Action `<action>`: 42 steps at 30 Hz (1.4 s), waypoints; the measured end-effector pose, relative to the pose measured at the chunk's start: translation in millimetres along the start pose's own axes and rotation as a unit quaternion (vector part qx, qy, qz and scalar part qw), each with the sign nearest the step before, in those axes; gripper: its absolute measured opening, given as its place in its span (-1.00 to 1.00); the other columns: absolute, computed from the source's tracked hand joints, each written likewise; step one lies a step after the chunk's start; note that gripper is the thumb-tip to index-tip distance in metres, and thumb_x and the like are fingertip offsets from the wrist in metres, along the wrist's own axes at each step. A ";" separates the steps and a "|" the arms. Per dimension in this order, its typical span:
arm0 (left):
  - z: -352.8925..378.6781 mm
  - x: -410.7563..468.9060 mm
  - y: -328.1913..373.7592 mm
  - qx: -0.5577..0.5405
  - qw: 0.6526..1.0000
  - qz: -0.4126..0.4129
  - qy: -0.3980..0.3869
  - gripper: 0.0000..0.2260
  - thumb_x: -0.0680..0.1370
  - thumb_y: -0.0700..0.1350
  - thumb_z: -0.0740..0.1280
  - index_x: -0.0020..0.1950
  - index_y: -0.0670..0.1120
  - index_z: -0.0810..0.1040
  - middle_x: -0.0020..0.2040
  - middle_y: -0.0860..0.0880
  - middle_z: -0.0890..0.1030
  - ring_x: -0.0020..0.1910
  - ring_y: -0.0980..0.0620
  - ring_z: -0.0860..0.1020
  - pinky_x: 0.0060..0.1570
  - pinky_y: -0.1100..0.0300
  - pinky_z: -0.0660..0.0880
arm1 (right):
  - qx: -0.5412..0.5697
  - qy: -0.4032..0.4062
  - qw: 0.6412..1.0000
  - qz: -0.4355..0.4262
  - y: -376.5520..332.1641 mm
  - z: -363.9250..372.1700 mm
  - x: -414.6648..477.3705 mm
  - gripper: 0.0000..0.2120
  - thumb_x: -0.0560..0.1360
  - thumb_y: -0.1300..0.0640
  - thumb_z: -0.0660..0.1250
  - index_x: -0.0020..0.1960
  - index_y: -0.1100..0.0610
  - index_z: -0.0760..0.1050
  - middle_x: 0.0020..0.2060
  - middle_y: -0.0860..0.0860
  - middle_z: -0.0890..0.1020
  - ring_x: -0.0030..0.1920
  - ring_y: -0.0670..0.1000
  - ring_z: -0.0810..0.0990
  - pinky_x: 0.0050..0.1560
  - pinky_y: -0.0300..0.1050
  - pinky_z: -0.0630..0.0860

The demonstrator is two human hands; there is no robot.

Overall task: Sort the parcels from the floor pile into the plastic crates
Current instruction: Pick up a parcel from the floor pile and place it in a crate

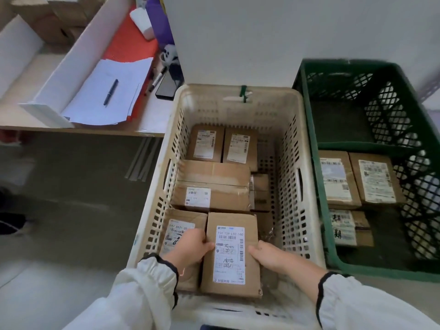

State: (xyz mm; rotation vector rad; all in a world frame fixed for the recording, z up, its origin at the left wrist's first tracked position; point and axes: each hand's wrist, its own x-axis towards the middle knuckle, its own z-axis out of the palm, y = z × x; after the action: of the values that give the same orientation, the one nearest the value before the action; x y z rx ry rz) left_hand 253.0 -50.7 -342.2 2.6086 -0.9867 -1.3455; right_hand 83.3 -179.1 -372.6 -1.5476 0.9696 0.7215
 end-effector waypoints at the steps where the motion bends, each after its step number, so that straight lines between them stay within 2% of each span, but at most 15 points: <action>1: -0.2 3.1 -0.7 0.008 1.000 0.003 -0.002 -0.83 0.56 0.00 0.33 -0.09 -0.10 0.51 -0.26 0.07 0.50 -0.31 0.13 0.48 -0.37 0.36 0.41 | 0.007 0.000 1.000 0.002 2.2 2.8 2.8 -0.60 0.64 0.00 0.04 0.36 0.21 0.35 0.29 0.06 0.48 0.25 0.01 0.46 0.28 -0.13 0.39; 6: 2.0 15.9 -7.1 0.029 0.999 -0.009 -0.026 -0.70 0.45 0.15 0.41 -0.10 -0.07 0.48 -0.19 0.02 0.56 -0.30 0.07 0.49 -0.24 0.18 0.50 | 0.013 0.019 0.999 0.033 17.2 15.8 15.6 -0.63 0.64 0.02 0.03 0.32 0.21 0.37 0.25 0.10 0.51 0.21 0.04 0.49 0.25 -0.08 0.42; 10: -3.3 23.6 -5.9 0.188 0.982 0.010 -0.018 -0.55 0.37 0.37 0.34 -0.14 -0.02 0.45 -0.22 0.04 0.55 -0.23 0.05 0.53 -0.30 0.20 0.44 | -0.021 0.028 0.998 0.061 24.6 16.1 21.1 -0.55 0.63 -0.04 0.02 0.38 0.23 0.31 0.27 0.10 0.49 0.18 0.04 0.48 0.19 -0.07 0.44; 14: -4.4 24.9 -8.5 0.254 0.967 0.020 -0.024 -0.51 0.37 0.44 0.25 -0.21 0.00 0.41 -0.31 0.07 0.50 -0.26 0.07 0.53 -0.37 0.24 0.38 | -0.058 0.020 0.997 0.055 25.3 13.0 23.7 -0.57 0.64 -0.05 0.01 0.34 0.20 0.35 0.24 0.09 0.51 0.16 0.03 0.49 0.21 -0.05 0.45; 17: -3.5 24.1 -9.0 0.265 0.963 0.031 -0.028 -0.53 0.40 0.43 0.22 -0.22 0.01 0.40 -0.32 0.08 0.50 -0.28 0.08 0.52 -0.37 0.25 0.38 | -0.073 0.019 0.996 0.048 27.0 11.9 23.1 -0.57 0.63 -0.07 0.02 0.34 0.19 0.36 0.24 0.07 0.50 0.19 0.03 0.49 0.18 -0.08 0.44; 20: -3.5 22.3 -9.7 0.266 0.962 0.051 -0.026 -0.58 0.46 0.36 0.23 -0.28 0.02 0.36 -0.33 0.09 0.47 -0.29 0.07 0.50 -0.38 0.25 0.36 | -0.067 0.016 0.997 0.040 27.9 11.4 22.8 -0.59 0.62 -0.07 0.05 0.29 0.17 0.39 0.15 0.03 0.53 0.12 0.01 0.51 0.12 -0.11 0.45; 23: -1.3 22.7 -10.4 0.243 0.967 0.076 -0.030 -0.67 0.51 0.26 0.25 -0.18 0.00 0.44 -0.26 0.07 0.52 -0.22 0.03 0.52 -0.28 0.18 0.41 | -0.048 0.017 0.998 0.034 25.1 9.1 23.4 -0.66 0.62 -0.05 0.10 0.18 0.18 0.46 0.04 0.02 0.56 0.05 0.01 0.54 0.05 -0.12 0.47; 27: -2.0 24.0 -0.7 0.221 0.971 0.091 -0.017 -0.73 0.57 0.14 0.25 0.04 -0.05 0.52 -0.04 0.00 0.60 -0.03 -0.03 0.57 -0.20 0.18 0.39 | -0.051 0.034 0.997 0.038 21.1 -2.2 21.9 -0.68 0.61 -0.03 0.12 0.10 0.18 0.50 0.02 0.06 0.60 0.02 0.03 0.57 0.02 -0.09 0.50; 29: -2.6 25.4 3.8 0.226 0.970 0.093 -0.003 -0.72 0.57 0.13 0.24 0.06 -0.06 0.52 0.00 -0.01 0.61 0.00 -0.03 0.57 -0.18 0.17 0.40 | -0.063 0.033 0.997 0.034 19.9 -8.3 22.2 -0.70 0.61 -0.03 0.11 0.07 0.16 0.50 0.01 0.06 0.60 0.00 0.03 0.56 -0.01 -0.12 0.47; 35: 7.0 29.7 14.0 0.217 0.972 0.091 -0.001 -0.72 0.57 0.13 0.23 0.06 -0.06 0.51 0.02 -0.02 0.60 0.02 -0.04 0.56 -0.05 0.10 0.47 | -0.080 0.038 0.995 0.050 21.3 -15.6 27.1 -0.67 0.63 0.02 0.08 0.17 0.21 0.48 -0.04 0.04 0.55 -0.03 0.00 0.51 -0.05 -0.16 0.40; 40: 17.6 33.8 13.3 0.243 0.965 0.101 -0.009 -0.73 0.59 0.12 0.21 0.03 -0.07 0.52 -0.02 -0.03 0.60 -0.03 -0.07 0.57 -0.16 0.14 0.40 | -0.065 0.031 0.995 0.071 35.2 -14.5 24.2 -0.66 0.62 0.00 0.10 0.17 0.20 0.51 0.07 0.07 0.61 0.06 0.04 0.57 0.15 -0.04 0.49; 42: 19.8 36.3 11.2 0.247 0.964 0.099 -0.003 -0.72 0.60 0.11 0.19 0.02 -0.07 0.53 -0.05 -0.03 0.60 -0.05 -0.07 0.57 -0.18 0.14 0.40 | -0.074 0.028 0.995 0.067 32.1 -13.1 27.3 -0.67 0.62 -0.01 0.10 0.12 0.19 0.51 0.01 0.05 0.60 0.01 0.04 0.57 0.07 -0.08 0.49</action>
State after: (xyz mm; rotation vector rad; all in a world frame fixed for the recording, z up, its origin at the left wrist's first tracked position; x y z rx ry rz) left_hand 247.7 -75.1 -377.0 2.7197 -1.7262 -1.1792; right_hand 67.4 -198.8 -408.8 -1.6497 1.0907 0.8632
